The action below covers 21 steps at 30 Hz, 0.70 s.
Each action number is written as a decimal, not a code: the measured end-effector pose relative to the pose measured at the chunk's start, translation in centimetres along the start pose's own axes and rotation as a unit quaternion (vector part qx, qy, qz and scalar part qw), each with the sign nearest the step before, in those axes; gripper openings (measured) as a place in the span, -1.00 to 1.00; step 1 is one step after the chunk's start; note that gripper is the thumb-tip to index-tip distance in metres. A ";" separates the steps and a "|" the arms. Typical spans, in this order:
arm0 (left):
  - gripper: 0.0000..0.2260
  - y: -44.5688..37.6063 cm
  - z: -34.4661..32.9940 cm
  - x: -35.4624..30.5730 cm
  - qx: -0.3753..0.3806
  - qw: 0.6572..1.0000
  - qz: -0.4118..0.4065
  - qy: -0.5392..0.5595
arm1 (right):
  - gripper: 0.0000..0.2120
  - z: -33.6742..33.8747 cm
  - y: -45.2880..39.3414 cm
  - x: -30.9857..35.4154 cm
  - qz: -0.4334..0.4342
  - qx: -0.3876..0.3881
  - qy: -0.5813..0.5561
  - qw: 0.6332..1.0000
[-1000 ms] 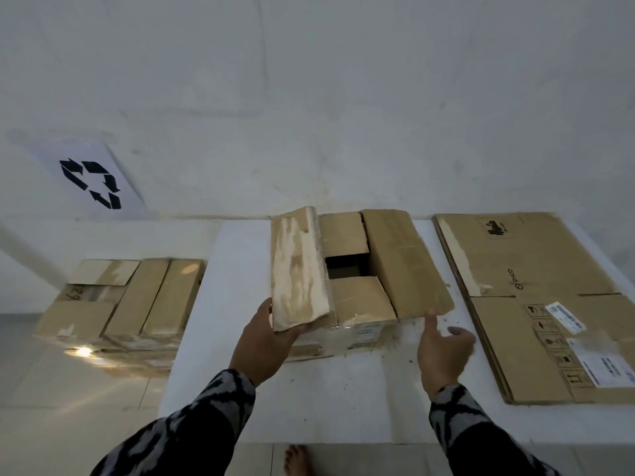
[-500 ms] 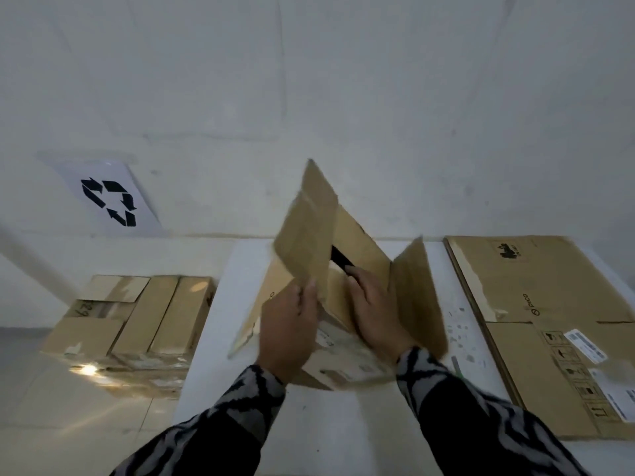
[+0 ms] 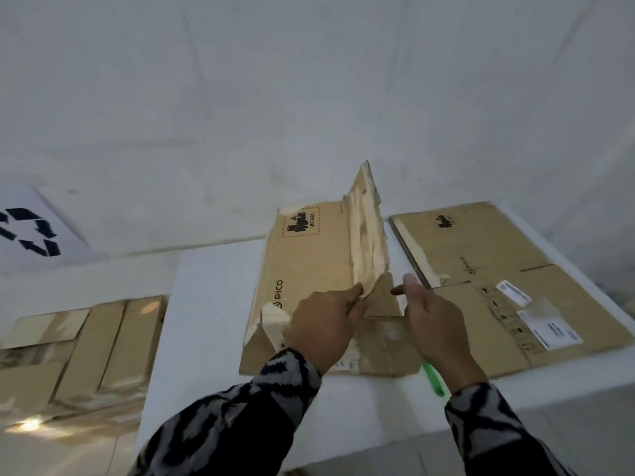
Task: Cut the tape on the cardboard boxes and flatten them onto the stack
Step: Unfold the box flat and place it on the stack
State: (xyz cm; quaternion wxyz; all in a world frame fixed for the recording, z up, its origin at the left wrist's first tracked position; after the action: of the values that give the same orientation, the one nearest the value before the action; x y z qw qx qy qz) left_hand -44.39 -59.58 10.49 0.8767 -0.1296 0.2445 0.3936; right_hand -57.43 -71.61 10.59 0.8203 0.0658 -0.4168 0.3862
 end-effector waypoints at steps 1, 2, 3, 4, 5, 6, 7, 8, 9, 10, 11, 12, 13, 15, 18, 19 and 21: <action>-0.67 -0.1 -0.6 -0.6 0.005 1.000 0.004 -0.013 | -0.41 0.3 0.6 0.3 0.028 -0.003 0.030 0.999; -0.69 -0.2 -1.2 -1.1 0.018 0.999 0.003 -0.037 | -0.48 0.1 1.0 0.5 0.044 0.007 0.052 0.998; -0.71 -0.4 -1.7 -1.6 0.039 0.998 -0.008 -0.055 | -0.55 -0.5 1.1 0.6 0.046 0.022 0.063 0.997; -0.74 -0.5 -2.1 -2.0 0.073 0.995 -0.018 -0.071 | -0.59 -1.2 1.2 0.5 0.033 0.031 0.061 0.997; -0.73 -0.5 -2.1 -2.1 0.103 0.993 -0.026 -0.051 | -0.59 -2.0 1.0 0.1 0.009 0.028 0.045 0.999; -0.69 -0.4 -2.0 -1.3 0.136 0.990 -0.018 -0.011 | -0.58 -2.6 0.8 -0.3 -0.020 0.013 0.019 1.000; -0.63 -0.1 -1.2 -0.6 0.136 0.989 -0.005 0.057 | -0.58 -3.0 0.5 -1.0 -0.044 -0.006 -0.002 0.999; -0.60 0.1 0.0 0.8 0.095 0.989 0.022 0.110 | -0.57 -3.3 0.3 -1.3 -0.055 -0.019 -0.013 0.998; -0.62 0.2 1.1 2.9 0.026 0.986 0.058 0.154 | -0.57 -3.5 0.1 -1.7 -0.057 -0.024 -0.013 0.998; -0.67 0.2 1.7 5.6 -0.034 0.976 0.124 0.178 | -0.56 -3.7 -0.1 -1.9 -0.056 -0.027 -0.012 0.998; -0.68 0.4 2.1 8.4 -0.058 0.951 0.225 0.202 | -0.54 -3.9 -0.2 -2.0 -0.056 -0.030 -0.007 0.998; -0.60 0.9 1.9 11.3 -0.024 0.906 0.352 0.233 | -0.52 -4.0 -0.3 -2.1 -0.057 -0.029 0.002 0.998; -0.52 1.6 0.9 13.6 0.053 0.843 0.458 0.276 | -0.52 -4.1 -0.3 -2.1 -0.058 -0.029 0.013 0.998; -0.46 3.0 -1.5 15.2 0.215 0.740 0.520 0.368 | -0.51 -4.5 -0.4 -2.1 -0.055 -0.030 0.034 0.997; -0.51 2.7 -2.8 15.5 0.177 0.648 0.512 0.536 | -0.50 -4.9 -0.5 -2.1 -0.039 -0.035 0.053 0.997; -0.59 2.3 -2.7 15.4 0.138 0.602 0.512 0.597 | -0.50 -4.9 -0.5 -2.2 -0.035 -0.039 0.052 0.997; -0.76 1.7 -1.8 14.9 0.049 0.532 0.508 0.676 | -0.50 -4.9 -0.6 -2.3 -0.031 -0.040 0.041 0.998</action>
State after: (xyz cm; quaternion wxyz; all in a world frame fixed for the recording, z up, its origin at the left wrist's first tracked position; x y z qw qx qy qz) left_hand -37.76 -49.89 1.01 0.1076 -0.1681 0.8075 0.5551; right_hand -54.69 -71.28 5.86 0.8503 0.0299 -0.3954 0.3460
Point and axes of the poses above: each hand's wrist, its own y-axis away from the middle knuckle, its own z-axis out of the back of the hand, x = y × z, the point moved 3 cm from there along -y, towards the middle knuckle, and after that the axes turned 14 degrees about z, right-handed, at the moved point
